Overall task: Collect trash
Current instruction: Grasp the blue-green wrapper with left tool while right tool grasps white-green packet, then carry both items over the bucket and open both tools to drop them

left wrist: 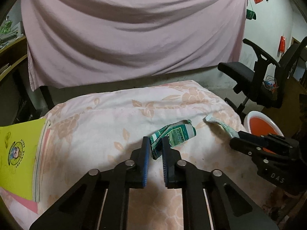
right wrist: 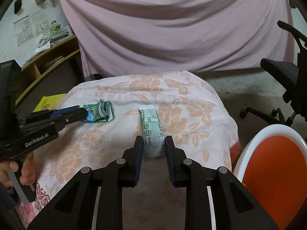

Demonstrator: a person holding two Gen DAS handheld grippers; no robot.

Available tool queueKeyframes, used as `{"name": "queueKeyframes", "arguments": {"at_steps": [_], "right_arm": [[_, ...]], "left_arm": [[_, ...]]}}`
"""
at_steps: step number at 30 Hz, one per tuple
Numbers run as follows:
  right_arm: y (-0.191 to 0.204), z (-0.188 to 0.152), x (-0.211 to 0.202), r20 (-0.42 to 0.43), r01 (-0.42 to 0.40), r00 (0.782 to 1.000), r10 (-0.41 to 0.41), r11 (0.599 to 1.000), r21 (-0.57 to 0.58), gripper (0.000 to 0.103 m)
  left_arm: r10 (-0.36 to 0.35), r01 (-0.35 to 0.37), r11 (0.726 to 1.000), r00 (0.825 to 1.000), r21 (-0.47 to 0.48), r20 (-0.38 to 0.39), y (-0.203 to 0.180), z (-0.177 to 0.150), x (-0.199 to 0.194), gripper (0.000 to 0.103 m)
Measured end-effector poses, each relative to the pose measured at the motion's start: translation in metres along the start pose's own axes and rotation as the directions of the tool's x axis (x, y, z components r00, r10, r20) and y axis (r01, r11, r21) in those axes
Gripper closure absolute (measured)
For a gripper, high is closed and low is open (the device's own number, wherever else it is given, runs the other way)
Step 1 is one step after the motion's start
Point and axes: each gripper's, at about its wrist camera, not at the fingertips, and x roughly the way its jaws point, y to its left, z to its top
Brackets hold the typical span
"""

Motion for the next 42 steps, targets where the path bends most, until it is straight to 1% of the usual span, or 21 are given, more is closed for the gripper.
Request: {"name": "queueKeyframes", "arguments": {"at_steps": [3, 5, 10, 13, 16, 20, 23, 24, 25, 26, 31, 32, 34, 35, 36, 37, 39, 41, 42], "right_arm": [[0.003, -0.001, -0.007, 0.03, 0.003, 1.0, -0.003, 1.0, -0.011, 0.082], [0.005, -0.002, -0.011, 0.052, 0.006, 0.999, -0.005, 1.0, -0.02, 0.082], [0.016, -0.007, -0.024, 0.105, 0.021, 0.994, -0.015, 0.998, -0.053, 0.082], [0.022, -0.009, -0.031, 0.141, 0.029, 0.99, -0.018, 0.997, -0.074, 0.082], [0.026, -0.012, -0.04, 0.193, 0.046, 0.981, -0.029, 0.995, -0.087, 0.082], [0.027, -0.017, -0.062, 0.311, 0.069, 0.95, -0.038, 0.993, -0.091, 0.082], [0.027, -0.023, -0.084, 0.424, 0.087, 0.905, -0.045, 0.993, -0.079, 0.082], [0.026, -0.025, -0.094, 0.472, 0.091, 0.88, -0.046, 0.993, -0.072, 0.082], [0.026, -0.027, -0.099, 0.499, 0.095, 0.865, -0.049, 0.993, -0.068, 0.082], [0.025, -0.028, -0.107, 0.532, 0.102, 0.845, -0.052, 0.993, -0.064, 0.082], [0.026, -0.036, -0.145, 0.676, 0.159, 0.731, -0.093, 0.987, -0.036, 0.082], [0.025, -0.038, -0.153, 0.703, 0.177, 0.703, -0.108, 0.984, -0.026, 0.082], [0.024, -0.042, -0.165, 0.737, 0.203, 0.663, -0.131, 0.979, -0.008, 0.082], [0.023, -0.045, -0.169, 0.748, 0.212, 0.649, -0.141, 0.977, 0.0, 0.082], [0.021, -0.048, -0.174, 0.759, 0.224, 0.632, -0.157, 0.974, 0.014, 0.082], [0.019, -0.05, -0.179, 0.766, 0.232, 0.62, -0.17, 0.972, 0.028, 0.082], [0.015, -0.055, -0.186, 0.775, 0.251, 0.6, -0.199, 0.967, 0.053, 0.082], [0.009, -0.059, -0.194, 0.783, 0.268, 0.58, -0.227, 0.96, 0.08, 0.082], [0.007, -0.06, -0.197, 0.784, 0.274, 0.573, -0.237, 0.958, 0.09, 0.082]], "left_arm": [[-0.014, 0.014, 1.0, 1.0, -0.01, 0.001, -0.001, -0.005, -0.007, 0.099], [-0.025, 0.025, 1.0, 1.0, -0.014, 0.008, -0.004, -0.011, -0.013, 0.1], [0.004, -0.003, 1.0, 0.998, -0.012, 0.067, -0.016, -0.024, -0.033, 0.101], [0.01, -0.006, 0.999, 0.994, -0.034, 0.108, -0.018, -0.029, -0.047, 0.101], [0.019, -0.01, 0.998, 0.988, -0.061, 0.152, -0.019, -0.031, -0.06, 0.101], [0.044, -0.027, 0.997, 0.972, -0.077, 0.231, -0.024, -0.032, -0.08, 0.101], [0.053, -0.03, 0.996, 0.952, -0.079, 0.301, -0.031, -0.031, -0.098, 0.101], [0.054, -0.032, 0.997, 0.946, -0.075, 0.321, -0.033, -0.031, -0.103, 0.101], [0.056, -0.035, 0.997, 0.937, -0.068, 0.345, -0.038, -0.03, -0.108, 0.101], [0.058, -0.039, 0.997, 0.928, -0.059, 0.368, -0.043, -0.03, -0.113, 0.101], [0.054, -0.056, 0.998, 0.875, -0.009, 0.481, -0.07, -0.028, -0.135, 0.101], [0.047, -0.055, 0.998, 0.865, 0.001, 0.5, -0.076, -0.028, -0.14, 0.101], [0.037, -0.056, 0.998, 0.847, 0.021, 0.53, -0.086, -0.027, -0.147, 0.101], [0.029, -0.059, 0.998, 0.836, 0.037, 0.547, -0.093, -0.027, -0.15, 0.101], [0.022, -0.06, 0.997, 0.829, 0.05, 0.559, -0.097, -0.027, -0.153, 0.101], [0.013, -0.06, 0.996, 0.821, 0.063, 0.571, -0.102, -0.027, -0.156, 0.101], [-0.008, -0.058, 0.994, 0.806, 0.093, 0.592, -0.114, -0.029, -0.159, 0.101], [-0.029, -0.055, 0.991, 0.795, 0.12, 0.606, -0.124, -0.031, -0.161, 0.101], [-0.044, -0.052, 0.989, 0.792, 0.139, 0.61, -0.131, -0.031, -0.161, 0.101]]}}
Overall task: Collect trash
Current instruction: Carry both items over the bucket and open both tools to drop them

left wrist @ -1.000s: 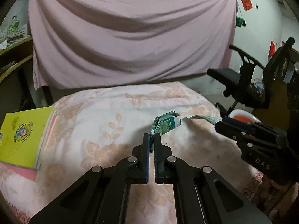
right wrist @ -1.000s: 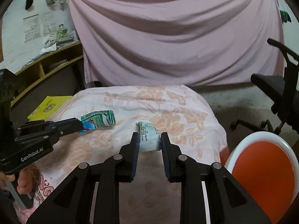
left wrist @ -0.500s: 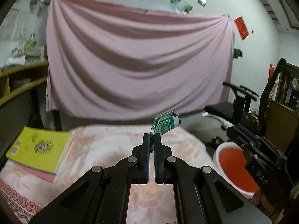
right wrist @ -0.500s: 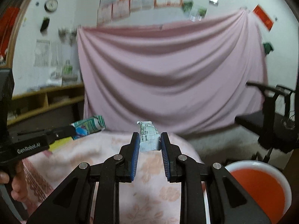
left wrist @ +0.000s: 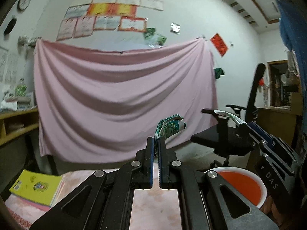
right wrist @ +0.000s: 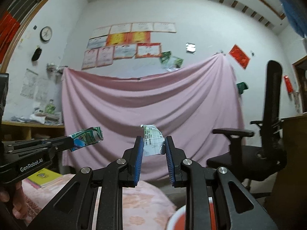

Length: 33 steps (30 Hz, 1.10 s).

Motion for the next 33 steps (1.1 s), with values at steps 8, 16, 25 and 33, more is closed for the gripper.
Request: {"name": "queueKeyframes", "arguments": {"at_steps": [8, 16, 25, 33], "right_arm": [[-0.031, 0.001, -0.014, 0.005, 0.096, 0.995, -0.097, 0.995, 0.023, 0.082], [-0.061, -0.006, -0.025, -0.026, 0.165, 0.986, -0.164, 0.984, 0.064, 0.082], [-0.085, -0.018, -0.019, -0.108, 0.21, 0.974, -0.198, 0.972, 0.109, 0.082], [-0.099, -0.024, -0.016, -0.151, 0.209, 0.971, -0.186, 0.966, 0.153, 0.082]], "left_arm": [[-0.094, 0.093, 0.994, 0.996, 0.058, 0.003, -0.046, 0.0, 0.004, 0.101], [-0.154, 0.157, 0.984, 0.987, 0.081, -0.048, -0.079, -0.006, 0.021, 0.101], [-0.19, 0.199, 0.978, 0.973, 0.062, -0.131, -0.1, -0.012, 0.043, 0.101], [-0.204, 0.221, 0.972, 0.961, 0.075, -0.187, -0.114, -0.021, 0.054, 0.1]]}}
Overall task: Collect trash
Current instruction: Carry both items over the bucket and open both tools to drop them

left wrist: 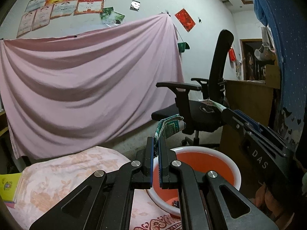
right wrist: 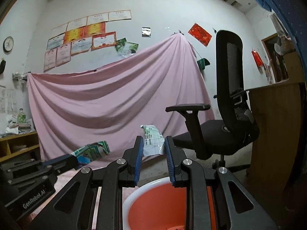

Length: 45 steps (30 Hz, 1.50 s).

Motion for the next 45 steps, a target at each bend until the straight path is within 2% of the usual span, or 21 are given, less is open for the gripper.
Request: {"name": "queueKeyframes", "arguments": {"at_steps": [7, 12, 16, 22, 26, 28, 30, 36, 38, 42, 45], "right_arm": [[-0.008, -0.002, 0.009, -0.056, 0.008, 0.998, -0.007, 1.0, 0.025, 0.082], [-0.014, -0.008, 0.017, -0.109, 0.014, 0.994, -0.01, 0.999, 0.044, 0.082], [-0.018, -0.011, 0.021, -0.14, 0.016, 0.99, -0.008, 0.998, 0.056, 0.081], [-0.021, -0.017, 0.027, -0.185, 0.021, 0.983, -0.009, 0.998, 0.064, 0.081], [-0.023, -0.02, 0.031, -0.211, 0.03, 0.977, -0.015, 0.997, 0.067, 0.081], [-0.024, -0.022, 0.032, -0.226, 0.034, 0.974, -0.018, 0.997, 0.069, 0.081], [-0.024, -0.023, 0.034, -0.238, 0.037, 0.971, -0.02, 0.997, 0.069, 0.081], [-0.022, -0.024, 0.035, -0.248, 0.037, 0.968, -0.021, 0.997, 0.061, 0.08], [-0.023, -0.024, 0.035, -0.249, 0.037, 0.968, -0.021, 0.998, 0.06, 0.079], [-0.023, -0.024, 0.035, -0.247, 0.038, 0.969, -0.021, 0.997, 0.062, 0.071], [-0.023, -0.024, 0.035, -0.244, 0.041, 0.97, -0.025, 0.997, 0.063, 0.07]], "left_arm": [[-0.012, 0.011, 1.0, 0.997, -0.007, -0.074, -0.005, -0.005, 0.015, 0.1], [-0.047, 0.04, 0.998, 0.99, -0.057, -0.135, -0.002, -0.005, 0.028, 0.1], [-0.064, 0.049, 0.995, 0.981, -0.085, -0.183, -0.001, -0.006, 0.036, 0.094], [-0.076, 0.053, 0.993, 0.971, -0.104, -0.228, -0.002, -0.01, 0.044, 0.091], [-0.07, 0.046, 0.993, 0.969, -0.107, -0.236, -0.001, -0.011, 0.043, 0.087], [-0.067, 0.041, 0.992, 0.971, -0.117, -0.231, 0.002, -0.011, 0.041, 0.078], [-0.066, 0.037, 0.991, 0.972, -0.13, -0.225, 0.005, -0.011, 0.04, 0.074], [-0.049, 0.018, 0.99, 0.975, -0.139, -0.219, 0.014, -0.011, 0.037, 0.073], [-0.043, 0.011, 0.99, 0.975, -0.143, -0.219, 0.017, -0.012, 0.036, 0.07], [-0.03, -0.003, 0.988, 0.978, -0.153, -0.209, 0.021, -0.013, 0.032, 0.065], [-0.019, -0.013, 0.988, 0.979, -0.153, -0.204, 0.024, -0.012, 0.03, 0.06]]}}
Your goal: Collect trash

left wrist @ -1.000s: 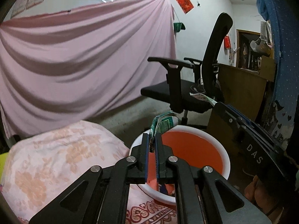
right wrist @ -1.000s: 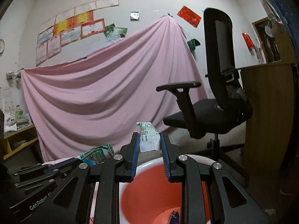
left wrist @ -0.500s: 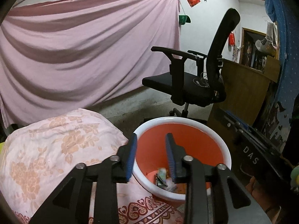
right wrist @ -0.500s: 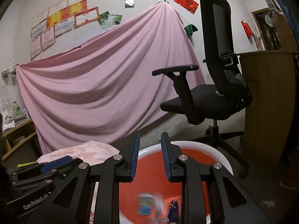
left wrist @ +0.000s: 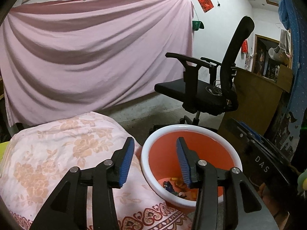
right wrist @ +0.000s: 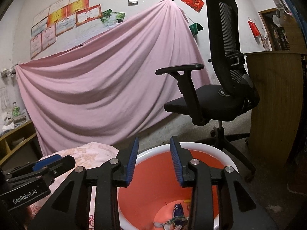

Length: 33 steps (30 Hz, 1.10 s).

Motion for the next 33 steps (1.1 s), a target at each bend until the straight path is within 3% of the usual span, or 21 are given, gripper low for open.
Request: {"name": "queueKeyframes", "arguments": {"at_steps": [4, 8, 10, 12, 15, 20, 24, 33], "right_arm": [[0.001, 0.0, 0.001, 0.001, 0.007, 1.0, -0.007, 1.0, -0.001, 0.064], [0.003, 0.001, -0.002, 0.015, 0.012, 1.0, -0.011, 1.0, -0.004, 0.056], [0.005, 0.001, -0.003, 0.017, 0.016, 1.0, -0.015, 1.0, -0.014, 0.054], [0.008, 0.001, -0.004, 0.02, 0.02, 1.0, -0.02, 1.0, -0.023, 0.049], [0.01, 0.002, -0.008, 0.036, 0.013, 0.999, -0.013, 1.0, -0.022, 0.024], [0.018, 0.003, -0.016, 0.068, 0.001, 0.998, 0.001, 1.0, -0.03, 0.016], [0.025, -0.001, -0.024, 0.085, -0.012, 0.996, 0.016, 0.999, -0.045, 0.002], [0.04, -0.009, -0.049, 0.153, -0.049, 0.986, 0.06, 0.996, -0.074, 0.0]], "left_arm": [[0.028, -0.028, 1.0, 0.999, 0.001, 0.019, 0.004, -0.001, -0.006, 0.045], [0.052, -0.052, 0.999, 0.998, -0.011, 0.035, 0.013, -0.004, -0.015, 0.039], [0.071, -0.07, 0.997, 0.997, -0.028, 0.041, 0.019, -0.006, -0.02, 0.023], [0.097, -0.094, 0.994, 0.993, -0.049, 0.065, 0.025, -0.007, -0.027, 0.013], [0.123, -0.116, 0.99, 0.987, -0.076, 0.1, 0.035, -0.01, -0.039, 0.009], [0.17, -0.159, 0.983, 0.978, -0.09, 0.125, 0.047, -0.014, -0.056, 0.007], [0.2, -0.184, 0.976, 0.969, -0.114, 0.148, 0.057, -0.02, -0.07, 0.004], [0.257, -0.234, 0.963, 0.947, -0.132, 0.191, 0.07, -0.035, -0.099, 0.003]]}}
